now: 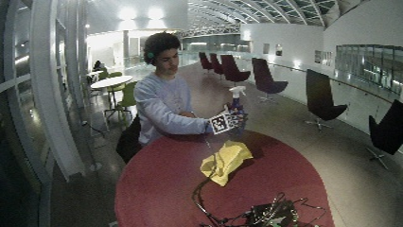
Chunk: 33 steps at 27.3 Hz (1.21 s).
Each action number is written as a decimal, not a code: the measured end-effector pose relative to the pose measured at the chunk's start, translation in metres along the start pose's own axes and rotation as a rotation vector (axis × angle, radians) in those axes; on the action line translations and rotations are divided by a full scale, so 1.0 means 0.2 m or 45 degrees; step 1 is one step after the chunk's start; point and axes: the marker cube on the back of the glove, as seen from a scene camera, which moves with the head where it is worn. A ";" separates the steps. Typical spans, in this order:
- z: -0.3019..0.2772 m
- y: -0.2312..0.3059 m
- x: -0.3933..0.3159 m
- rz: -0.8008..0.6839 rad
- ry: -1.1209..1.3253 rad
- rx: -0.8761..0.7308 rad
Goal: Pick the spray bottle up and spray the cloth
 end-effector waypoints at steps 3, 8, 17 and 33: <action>0.01 0.00 0.01 0.026 0.017 -0.012; -0.02 0.06 0.00 0.058 0.053 -0.083; -0.57 0.32 -0.13 0.051 0.453 -0.118; -1.63 1.10 -0.01 0.279 1.269 -0.177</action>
